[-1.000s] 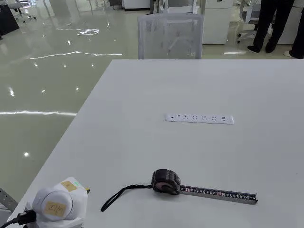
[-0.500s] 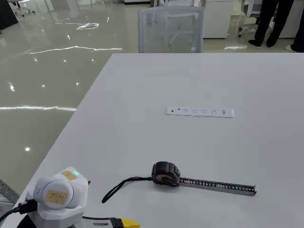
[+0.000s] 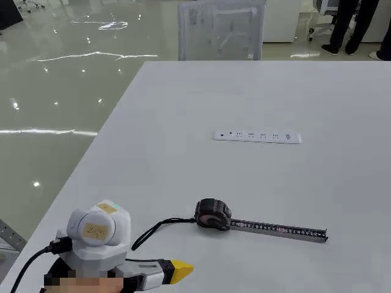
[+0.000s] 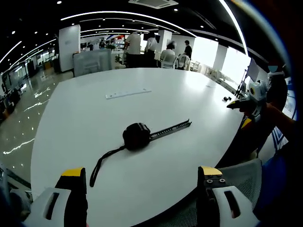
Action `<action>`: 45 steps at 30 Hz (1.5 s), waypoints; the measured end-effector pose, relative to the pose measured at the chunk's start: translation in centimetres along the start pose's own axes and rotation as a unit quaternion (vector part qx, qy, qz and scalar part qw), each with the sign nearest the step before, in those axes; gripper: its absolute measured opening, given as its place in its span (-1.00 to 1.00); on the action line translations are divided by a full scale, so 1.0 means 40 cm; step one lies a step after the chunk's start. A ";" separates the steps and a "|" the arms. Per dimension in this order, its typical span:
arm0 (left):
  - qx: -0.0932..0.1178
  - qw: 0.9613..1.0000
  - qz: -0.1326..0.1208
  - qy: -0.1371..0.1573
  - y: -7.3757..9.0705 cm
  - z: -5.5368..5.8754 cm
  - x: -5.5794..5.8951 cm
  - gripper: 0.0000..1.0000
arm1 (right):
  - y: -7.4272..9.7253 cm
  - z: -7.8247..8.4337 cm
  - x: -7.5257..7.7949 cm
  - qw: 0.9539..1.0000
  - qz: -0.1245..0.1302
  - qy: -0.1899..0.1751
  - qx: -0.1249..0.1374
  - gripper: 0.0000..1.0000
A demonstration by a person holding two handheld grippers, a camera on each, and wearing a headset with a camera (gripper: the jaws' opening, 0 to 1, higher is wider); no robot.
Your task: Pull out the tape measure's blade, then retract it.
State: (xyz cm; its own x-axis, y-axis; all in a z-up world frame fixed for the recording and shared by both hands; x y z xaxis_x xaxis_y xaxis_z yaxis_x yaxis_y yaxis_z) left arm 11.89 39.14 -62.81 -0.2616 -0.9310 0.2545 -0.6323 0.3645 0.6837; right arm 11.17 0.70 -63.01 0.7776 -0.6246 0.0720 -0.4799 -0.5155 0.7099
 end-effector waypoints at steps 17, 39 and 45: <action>-0.002 1.000 -0.002 0.025 -0.086 -0.029 0.049 0.87 | -0.069 0.002 0.023 0.998 -0.028 0.051 -0.020 0.81; 0.001 0.998 -0.023 0.056 -0.201 -0.051 0.062 0.84 | -0.198 -0.008 0.087 0.985 -0.082 0.139 -0.060 0.72; 0.001 0.998 -0.027 0.057 -0.232 -0.066 0.063 0.84 | -0.232 -0.007 0.109 0.981 -0.096 0.154 -0.067 0.69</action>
Point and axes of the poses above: the centre of the closed fingertips' face, and the gripper's own axes: y roughly backward along the fingers, x roughly to its right, z roughly out of its underside, the point moved 4 cm from there along y, roughly backward along the fingers, and after that the axes turned 12 degrees about y, right-handed, at the moved point
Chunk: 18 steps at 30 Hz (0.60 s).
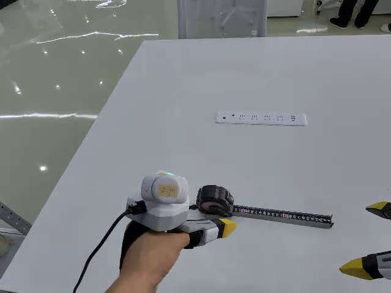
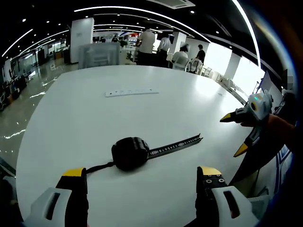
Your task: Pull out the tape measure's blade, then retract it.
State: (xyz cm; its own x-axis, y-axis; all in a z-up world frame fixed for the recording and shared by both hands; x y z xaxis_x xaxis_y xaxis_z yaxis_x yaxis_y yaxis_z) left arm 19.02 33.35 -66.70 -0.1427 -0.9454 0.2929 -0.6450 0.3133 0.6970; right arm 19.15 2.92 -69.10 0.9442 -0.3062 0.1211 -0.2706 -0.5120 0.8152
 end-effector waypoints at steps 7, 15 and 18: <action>0.002 1.000 -0.011 0.002 -0.030 -0.006 -0.001 0.84 | -0.027 0.001 0.019 1.000 -0.011 0.024 -0.006 0.66; -0.012 1.000 -0.009 0.008 -0.068 0.007 -0.004 0.83 | -0.063 0.024 0.038 0.998 -0.028 0.052 -0.032 0.64; -0.012 1.000 -0.012 0.009 -0.083 0.008 -0.008 0.83 | -0.075 0.027 0.046 0.997 -0.034 0.056 -0.035 0.62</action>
Point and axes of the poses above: the centre of the closed fingertips' face, and the gripper's own axes: y roughly backward along the fingers, x roughly to its right, z roughly out of its underside, the point moved 4 cm from there along y, roughly backward along the fingers, and after that the axes turned 12 degrees about y, right-handed, at the moved point
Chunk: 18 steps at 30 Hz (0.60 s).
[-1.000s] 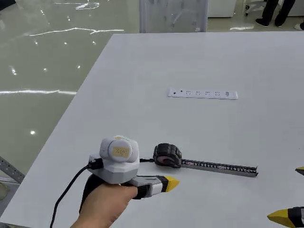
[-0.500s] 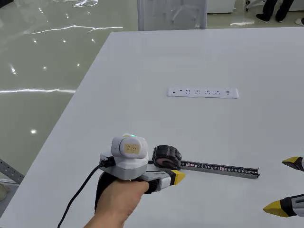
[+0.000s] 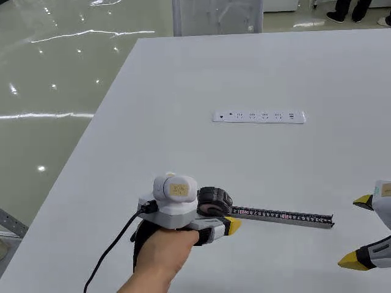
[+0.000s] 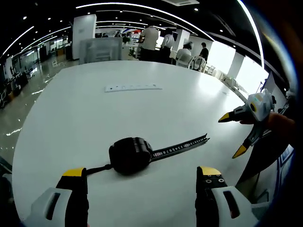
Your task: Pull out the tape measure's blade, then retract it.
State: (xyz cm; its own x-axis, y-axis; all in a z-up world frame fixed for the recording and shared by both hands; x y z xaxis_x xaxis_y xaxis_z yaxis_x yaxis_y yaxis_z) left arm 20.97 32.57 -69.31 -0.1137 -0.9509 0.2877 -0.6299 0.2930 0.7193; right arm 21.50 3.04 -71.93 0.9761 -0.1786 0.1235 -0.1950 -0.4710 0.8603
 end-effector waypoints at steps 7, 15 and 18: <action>-0.003 1.000 0.001 0.002 -0.025 -0.004 0.001 0.83 | -0.028 -0.001 0.018 1.000 -0.016 0.013 -0.009 0.60; -0.005 1.000 -0.003 0.001 -0.050 -0.011 -0.009 0.82 | -0.050 -0.008 0.042 0.999 -0.028 0.030 -0.015 0.58; -0.008 1.000 -0.001 0.005 -0.065 -0.012 -0.012 0.81 | -0.061 -0.013 0.050 0.998 -0.034 0.040 -0.018 0.56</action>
Point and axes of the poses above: the centre of the closed fingertips' face, and the gripper's own axes: y roughly backward along the fingers, x roughly to its right, z roughly out of its underside, the point moved 4 cm from there along y, roughly backward along the fingers, and after that the axes turned 12 degrees about y, right-handed, at the moved point
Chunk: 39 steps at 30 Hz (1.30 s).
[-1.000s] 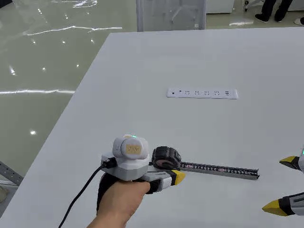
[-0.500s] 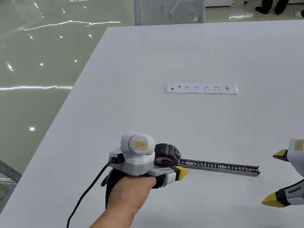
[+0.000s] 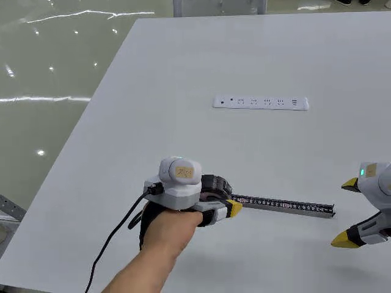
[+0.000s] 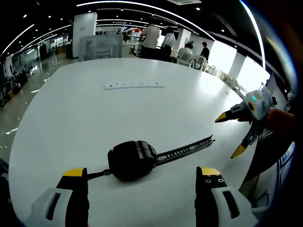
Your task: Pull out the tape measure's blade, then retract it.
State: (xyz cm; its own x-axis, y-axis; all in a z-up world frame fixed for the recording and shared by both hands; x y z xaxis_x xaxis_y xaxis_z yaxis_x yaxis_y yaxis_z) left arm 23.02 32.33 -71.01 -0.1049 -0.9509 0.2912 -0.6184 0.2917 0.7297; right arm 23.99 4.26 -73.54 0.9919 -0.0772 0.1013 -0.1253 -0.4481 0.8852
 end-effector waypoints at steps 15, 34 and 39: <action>-0.007 1.000 -0.003 0.008 -0.055 -0.008 -0.008 0.79 | -0.051 0.024 0.024 0.999 -0.030 0.029 -0.018 0.45; -0.008 1.000 -0.014 0.026 -0.117 -0.019 -0.031 0.73 | -0.095 0.050 0.061 0.995 -0.063 0.067 -0.042 0.15; -0.006 0.999 -0.015 0.029 -0.124 -0.020 -0.032 0.71 | -0.100 0.053 0.069 0.994 -0.070 0.070 -0.045 0.08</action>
State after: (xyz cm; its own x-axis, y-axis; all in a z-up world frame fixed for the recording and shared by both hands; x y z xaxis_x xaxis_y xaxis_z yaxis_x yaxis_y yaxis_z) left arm 26.86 32.18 -74.50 -0.0410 -0.9519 0.3037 -0.6109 0.2644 0.7463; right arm 27.18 3.93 -77.76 0.9936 0.1081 0.0318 0.0098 -0.3635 0.9315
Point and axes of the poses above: the centre of the closed fingertips' face, and the gripper's own axes: y roughly backward along the fingers, x roughly to its right, z roughly out of its underside, the point moved 4 cm from there along y, roughly backward along the fingers, and after that the axes turned 12 degrees about y, right-handed, at the moved point
